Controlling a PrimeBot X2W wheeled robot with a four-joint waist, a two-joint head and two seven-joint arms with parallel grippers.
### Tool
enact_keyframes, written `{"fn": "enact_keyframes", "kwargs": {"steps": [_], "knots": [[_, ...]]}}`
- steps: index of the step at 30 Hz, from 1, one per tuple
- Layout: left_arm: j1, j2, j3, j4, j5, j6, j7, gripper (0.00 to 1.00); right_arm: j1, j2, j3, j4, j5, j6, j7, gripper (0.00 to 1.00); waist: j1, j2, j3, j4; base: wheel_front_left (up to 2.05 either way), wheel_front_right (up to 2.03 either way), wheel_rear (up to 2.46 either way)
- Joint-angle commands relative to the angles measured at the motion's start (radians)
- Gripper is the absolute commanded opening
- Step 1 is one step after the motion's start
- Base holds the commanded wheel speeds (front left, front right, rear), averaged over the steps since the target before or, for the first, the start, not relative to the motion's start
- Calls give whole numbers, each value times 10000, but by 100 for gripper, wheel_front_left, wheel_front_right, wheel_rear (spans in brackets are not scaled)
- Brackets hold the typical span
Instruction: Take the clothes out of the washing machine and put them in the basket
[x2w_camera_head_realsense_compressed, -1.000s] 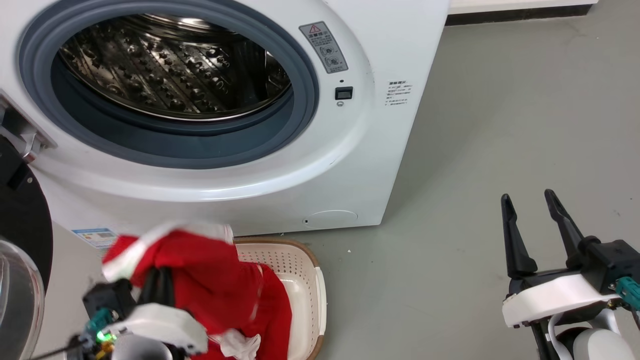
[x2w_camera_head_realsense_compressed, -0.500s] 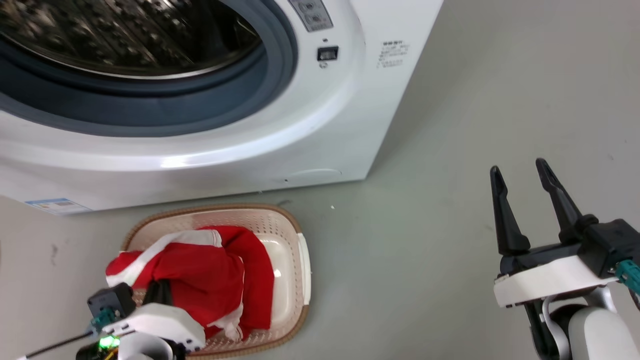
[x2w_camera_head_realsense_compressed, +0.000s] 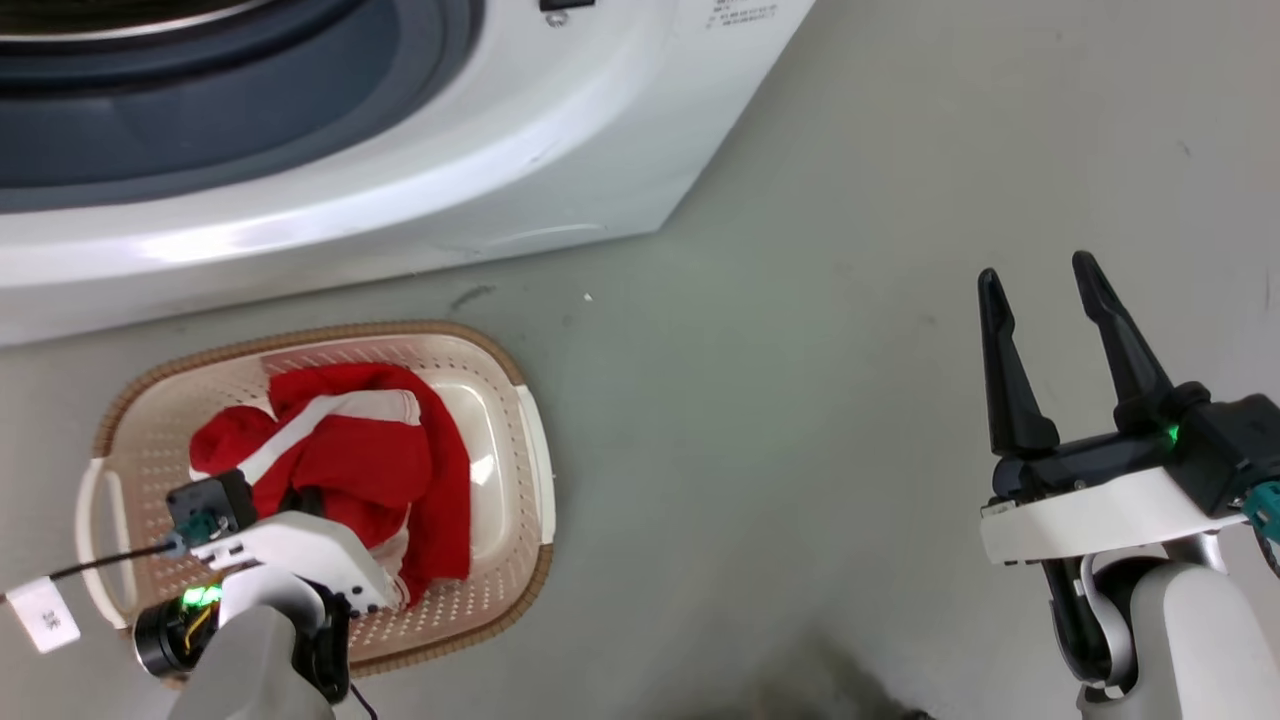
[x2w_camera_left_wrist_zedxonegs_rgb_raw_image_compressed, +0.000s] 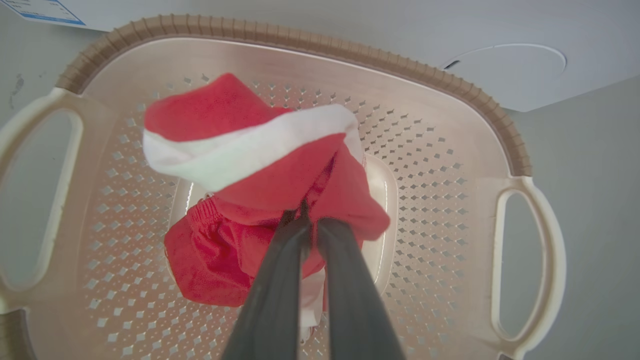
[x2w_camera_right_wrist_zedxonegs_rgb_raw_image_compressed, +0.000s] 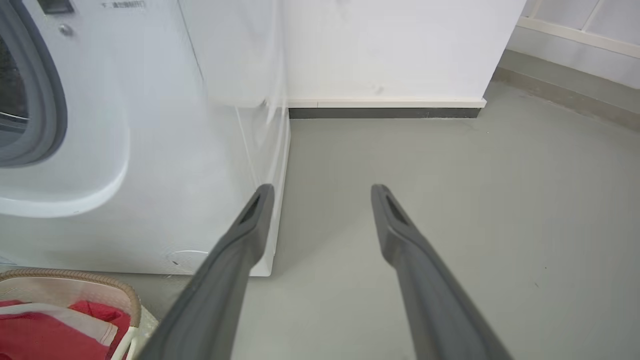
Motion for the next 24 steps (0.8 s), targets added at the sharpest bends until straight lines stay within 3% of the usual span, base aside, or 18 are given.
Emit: {"fn": "enact_keyframes", "kwargs": {"steps": [1,13,14,15,16,24], "knots": [[-158,56,-17,108,34,-32,-64,0,-172,1,4,11,49,-11,-43,100,-1,0,402,-228,0,0,0],[-1017,-11,14,2604,-118,-194,-83,0,-557,1,101,366,183,-11,-382,100,-1,0,1107,-581,0,0,0],[-1024,-20,37,2683,-153,-239,-83,12,-571,1,80,409,187,-11,-388,100,-1,0,1085,-562,0,0,0],[-1022,-32,49,2759,-183,-279,-84,47,-590,1,65,458,183,-11,-407,100,-1,0,1034,-533,0,0,0],[-1008,-60,55,2812,-185,-280,-85,97,-604,1,65,481,177,-11,-419,100,-1,0,962,-496,0,0,0],[-454,-292,228,2785,-332,-429,-84,100,-427,0,119,843,64,-11,-461,100,-1,0,-384,-145,0,0,0]]}}
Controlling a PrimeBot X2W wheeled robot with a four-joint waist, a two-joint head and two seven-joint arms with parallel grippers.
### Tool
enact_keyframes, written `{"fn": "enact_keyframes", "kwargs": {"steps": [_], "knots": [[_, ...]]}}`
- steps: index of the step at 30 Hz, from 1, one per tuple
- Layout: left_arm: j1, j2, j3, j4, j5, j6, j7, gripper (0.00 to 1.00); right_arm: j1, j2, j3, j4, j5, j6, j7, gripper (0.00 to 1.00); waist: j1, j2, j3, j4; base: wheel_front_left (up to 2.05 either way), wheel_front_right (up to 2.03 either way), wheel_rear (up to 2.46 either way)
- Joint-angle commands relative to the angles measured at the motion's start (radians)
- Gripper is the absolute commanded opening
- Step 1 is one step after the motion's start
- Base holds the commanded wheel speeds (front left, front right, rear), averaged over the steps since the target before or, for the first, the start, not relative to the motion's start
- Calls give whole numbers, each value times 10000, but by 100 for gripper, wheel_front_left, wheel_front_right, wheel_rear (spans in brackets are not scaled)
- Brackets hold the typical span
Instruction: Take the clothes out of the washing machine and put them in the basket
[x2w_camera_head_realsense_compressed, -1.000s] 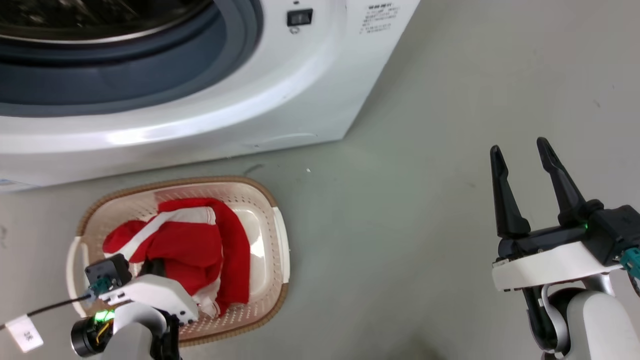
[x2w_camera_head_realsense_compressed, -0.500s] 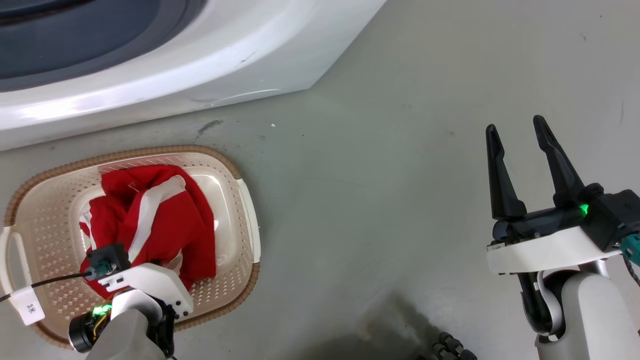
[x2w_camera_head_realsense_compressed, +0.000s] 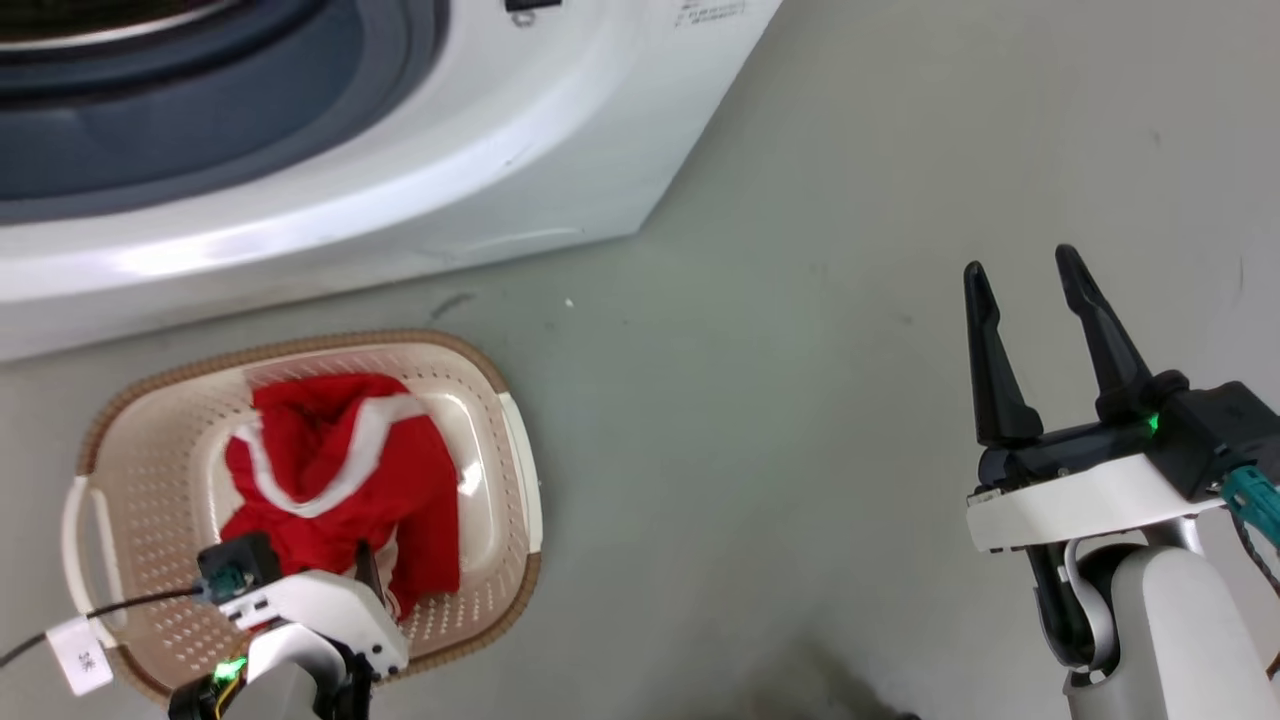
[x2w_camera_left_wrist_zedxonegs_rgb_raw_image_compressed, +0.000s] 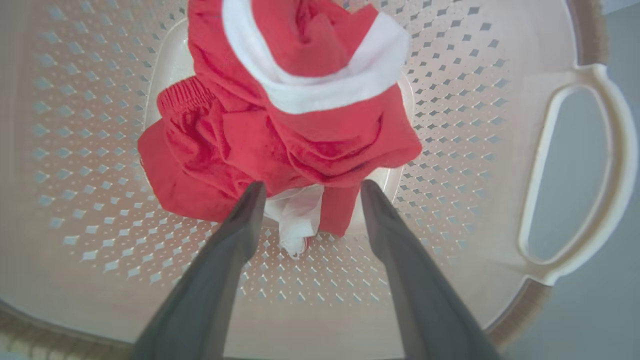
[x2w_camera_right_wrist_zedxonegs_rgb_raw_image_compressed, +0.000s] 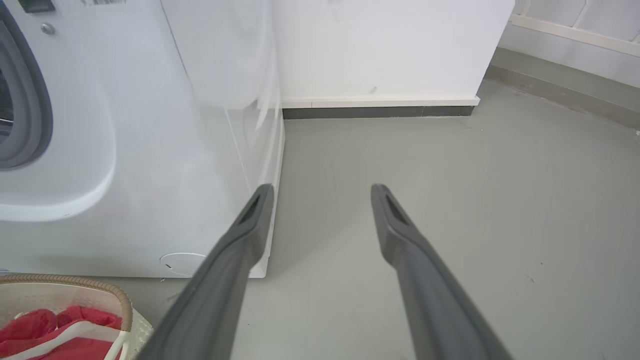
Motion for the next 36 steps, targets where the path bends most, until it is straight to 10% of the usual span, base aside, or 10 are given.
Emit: {"fn": "enact_keyframes", "kwargs": {"steps": [1,19,36], "knots": [[169,-39,55,-88,-52,-35,-68,100,81,-6,-10,50,-87,-11,-23,100,-1,-1,-649,198,0,0,0],[1243,-212,457,-3160,961,-147,-48,100,1438,-6,-399,-151,-206,-11,640,100,-1,-1,-3698,1148,0,0,0],[2962,-523,578,-9195,2896,15,-48,100,2547,-6,-773,-755,-545,-9,1220,100,-1,-1,-5107,1950,0,0,0]]}}
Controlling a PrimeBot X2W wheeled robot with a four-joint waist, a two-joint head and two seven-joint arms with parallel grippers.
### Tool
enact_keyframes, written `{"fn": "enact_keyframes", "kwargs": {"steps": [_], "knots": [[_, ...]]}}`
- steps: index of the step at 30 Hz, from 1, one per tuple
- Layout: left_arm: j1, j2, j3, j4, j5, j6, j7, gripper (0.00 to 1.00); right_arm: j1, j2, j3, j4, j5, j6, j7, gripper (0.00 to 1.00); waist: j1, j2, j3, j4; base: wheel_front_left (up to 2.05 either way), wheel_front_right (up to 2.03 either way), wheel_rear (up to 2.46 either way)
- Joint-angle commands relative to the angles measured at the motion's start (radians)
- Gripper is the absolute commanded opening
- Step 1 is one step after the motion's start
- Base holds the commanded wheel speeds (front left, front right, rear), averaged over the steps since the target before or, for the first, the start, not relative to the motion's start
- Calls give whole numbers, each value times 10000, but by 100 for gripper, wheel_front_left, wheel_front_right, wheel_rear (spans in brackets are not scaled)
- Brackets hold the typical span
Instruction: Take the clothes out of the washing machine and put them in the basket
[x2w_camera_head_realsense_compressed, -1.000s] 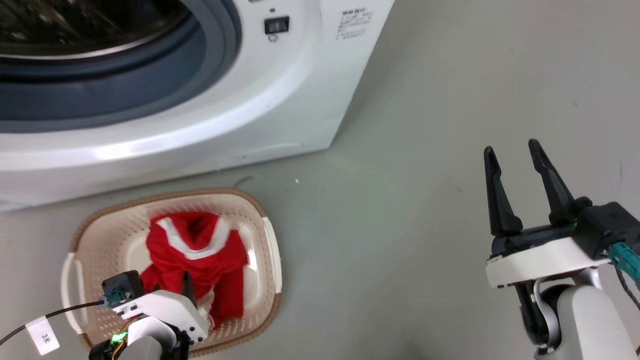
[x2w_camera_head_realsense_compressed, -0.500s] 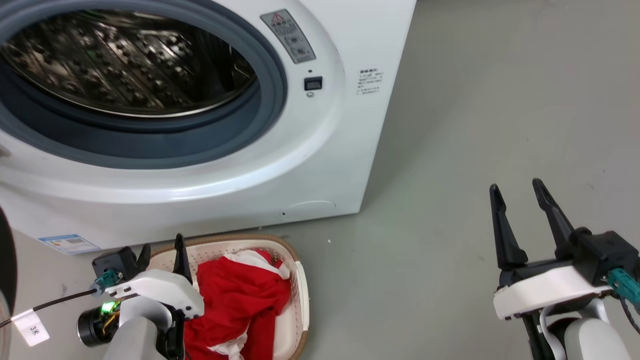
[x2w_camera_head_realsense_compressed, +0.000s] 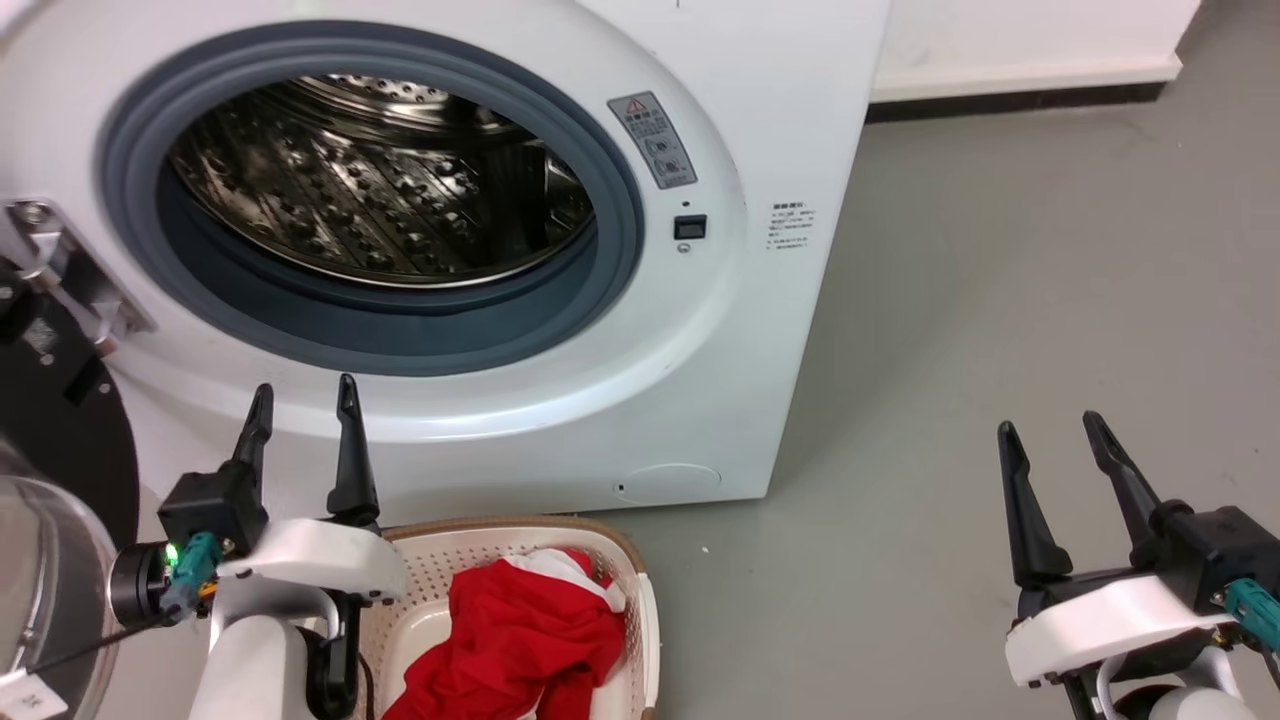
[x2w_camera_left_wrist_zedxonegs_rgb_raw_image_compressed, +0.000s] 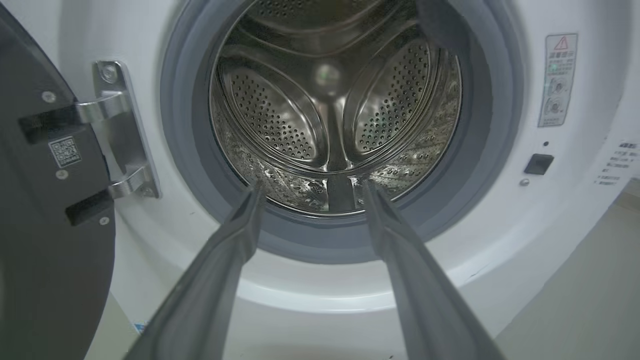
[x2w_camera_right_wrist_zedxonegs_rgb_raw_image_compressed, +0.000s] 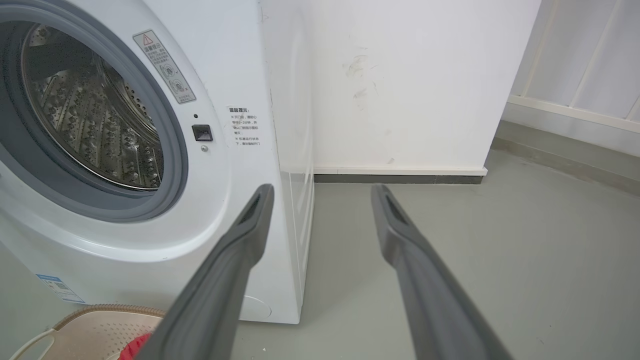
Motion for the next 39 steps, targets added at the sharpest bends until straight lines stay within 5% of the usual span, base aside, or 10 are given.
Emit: {"fn": "enact_keyframes", "kwargs": {"steps": [1,16,39], "knots": [[232,31,-81,-281,191,64,-22,100,183,-6,-21,-38,-87,-7,29,100,2,0,-215,148,0,0,0],[2319,349,-739,-2427,929,254,1102,100,973,-6,-109,-158,-433,-9,200,100,2,0,-1000,457,0,0,0],[2587,341,-714,-2299,404,408,1351,100,1008,-4,-30,-202,-272,-7,262,100,2,0,-1186,419,0,0,0]]}}
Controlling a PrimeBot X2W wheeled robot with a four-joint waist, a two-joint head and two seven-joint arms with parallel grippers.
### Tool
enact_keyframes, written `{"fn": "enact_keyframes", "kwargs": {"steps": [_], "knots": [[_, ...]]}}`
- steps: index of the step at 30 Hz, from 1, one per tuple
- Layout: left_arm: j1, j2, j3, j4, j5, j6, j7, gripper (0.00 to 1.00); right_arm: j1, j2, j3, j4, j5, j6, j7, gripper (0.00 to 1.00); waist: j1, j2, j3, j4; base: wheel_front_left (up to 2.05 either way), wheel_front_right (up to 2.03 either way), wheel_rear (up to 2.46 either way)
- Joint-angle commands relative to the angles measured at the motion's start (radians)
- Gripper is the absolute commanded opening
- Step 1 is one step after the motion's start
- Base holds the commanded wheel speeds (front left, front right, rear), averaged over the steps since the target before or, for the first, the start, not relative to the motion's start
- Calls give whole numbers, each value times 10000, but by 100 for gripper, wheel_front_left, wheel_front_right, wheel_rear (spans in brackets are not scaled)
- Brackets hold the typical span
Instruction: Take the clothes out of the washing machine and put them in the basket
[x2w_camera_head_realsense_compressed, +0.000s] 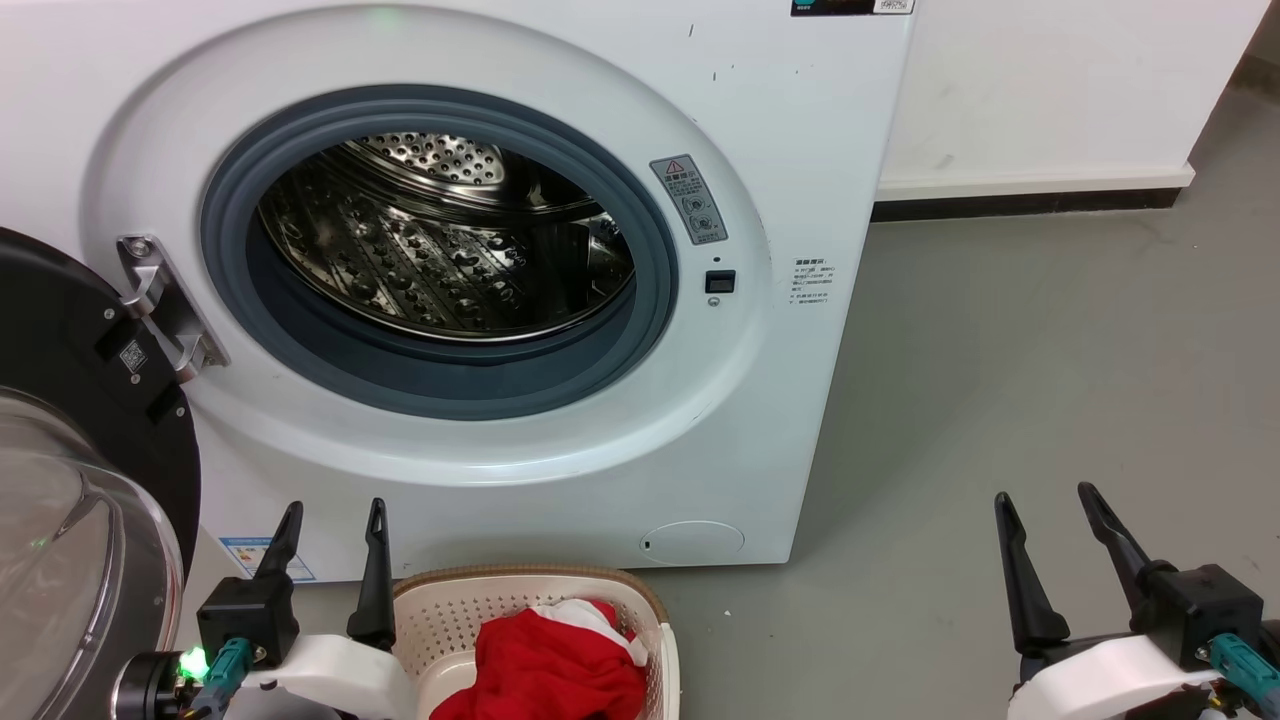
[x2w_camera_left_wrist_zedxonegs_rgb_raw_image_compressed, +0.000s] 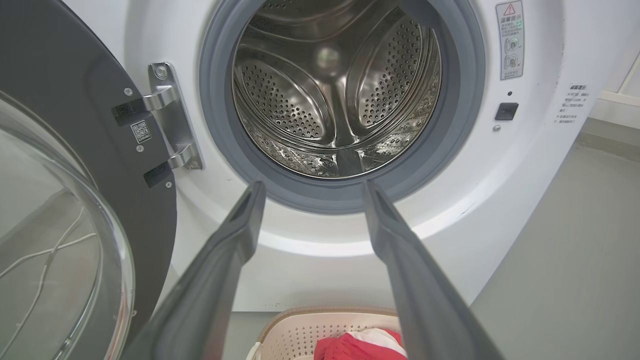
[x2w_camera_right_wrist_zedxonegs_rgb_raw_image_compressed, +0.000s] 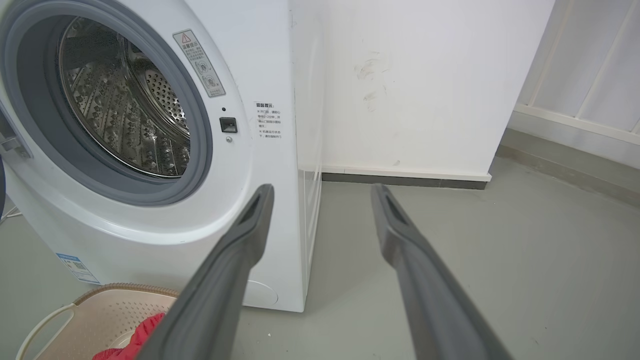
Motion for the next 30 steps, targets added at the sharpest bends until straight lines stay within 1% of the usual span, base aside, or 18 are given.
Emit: {"fn": "enact_keyframes", "kwargs": {"steps": [1,10,11,15,30], "knots": [[-51,41,10,15,-22,37,-53,100,-82,-2,1,11,71,-9,-9,100,0,0,-3,5,0,0,0],[-27,46,-64,-16,-53,162,-9,100,-127,-2,70,70,59,-9,-58,100,0,0,4,25,0,0,0],[0,19,-59,8,-61,115,-10,0,-20,0,59,61,10,2,-23,0,0,0,3,26,0,0,0],[96,-82,-6,351,-206,82,64,0,128,11,90,340,152,2,-23,0,1,0,4,27,0,0,0],[-205,-207,214,601,-3148,-193,538,0,-337,-166,105,900,3481,1,149,0,1,0,28,63,0,0,0]]}}
